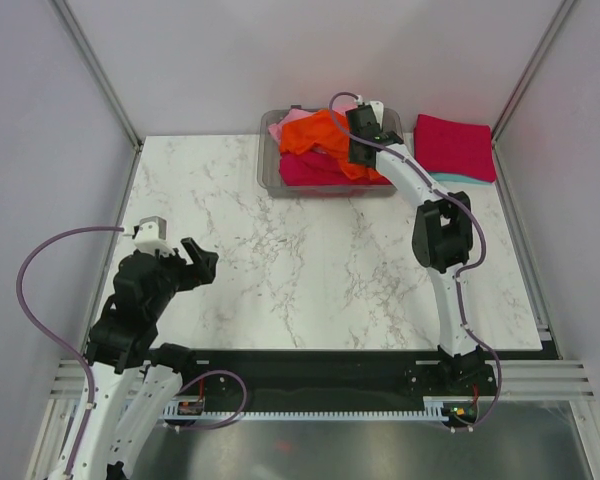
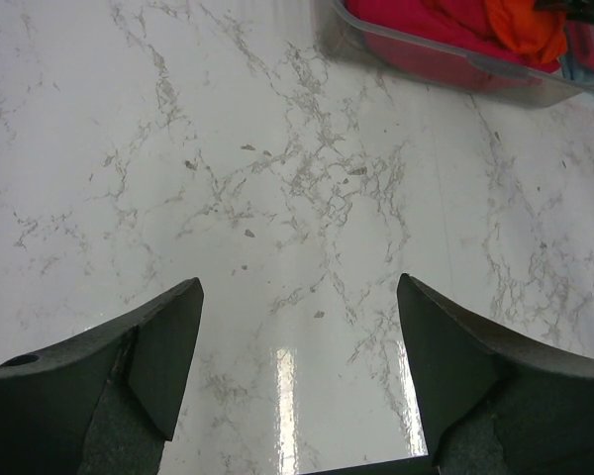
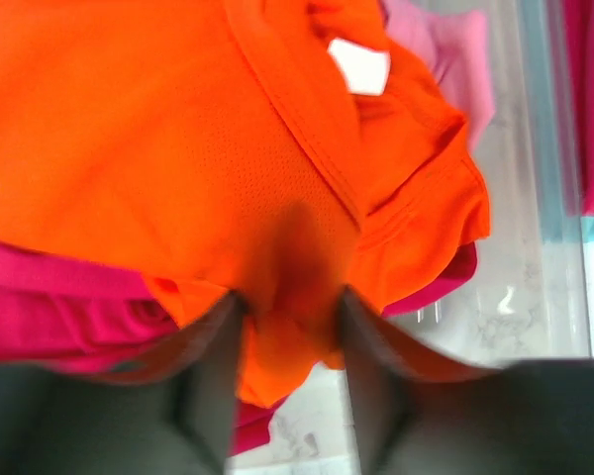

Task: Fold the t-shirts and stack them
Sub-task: Grab the tshirt from the pile, then move the tshirt to the center of the board

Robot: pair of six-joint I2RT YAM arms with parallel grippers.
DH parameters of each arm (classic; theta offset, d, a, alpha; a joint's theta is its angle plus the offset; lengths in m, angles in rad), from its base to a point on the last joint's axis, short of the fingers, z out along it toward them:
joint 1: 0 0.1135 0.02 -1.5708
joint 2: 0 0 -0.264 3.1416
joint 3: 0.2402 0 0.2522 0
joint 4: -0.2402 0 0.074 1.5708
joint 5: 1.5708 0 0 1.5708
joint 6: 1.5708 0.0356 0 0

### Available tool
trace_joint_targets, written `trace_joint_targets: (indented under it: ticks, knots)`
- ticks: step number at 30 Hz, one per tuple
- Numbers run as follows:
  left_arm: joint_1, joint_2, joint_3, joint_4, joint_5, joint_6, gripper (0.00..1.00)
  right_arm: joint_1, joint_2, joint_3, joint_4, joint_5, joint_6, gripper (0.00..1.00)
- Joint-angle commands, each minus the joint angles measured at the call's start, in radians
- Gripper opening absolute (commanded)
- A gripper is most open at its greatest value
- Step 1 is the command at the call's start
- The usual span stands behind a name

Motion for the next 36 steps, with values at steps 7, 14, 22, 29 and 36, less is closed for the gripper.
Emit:
trace_joint_targets:
  ticks: [7, 14, 22, 29, 36]
  knots:
    - [0.01, -0.017, 0.0, 0.017, -0.012, -0.01, 0.86, -0.017, -0.086, 0.058, 0.048, -0.154, -0.029, 0.0]
    - [0.012, -0.018, -0.002, 0.015, -0.021, -0.013, 0.86, 0.104, -0.376, 0.132, 0.097, -0.19, -0.201, 0.0]
    - [0.012, -0.04, -0.002, 0.014, -0.042, -0.01, 0.86, 0.069, -0.824, -0.406, 0.016, -0.05, -0.102, 0.88]
    - [0.01, -0.008, 0.015, 0.014, -0.006, -0.007, 0.87, -0.032, -1.171, -1.008, -0.059, -0.019, 0.139, 0.98]
    - [-0.013, 0.159, 0.042, 0.015, 0.128, -0.013, 0.81, -0.011, -1.453, -1.271, -0.021, -0.398, 0.254, 0.98]
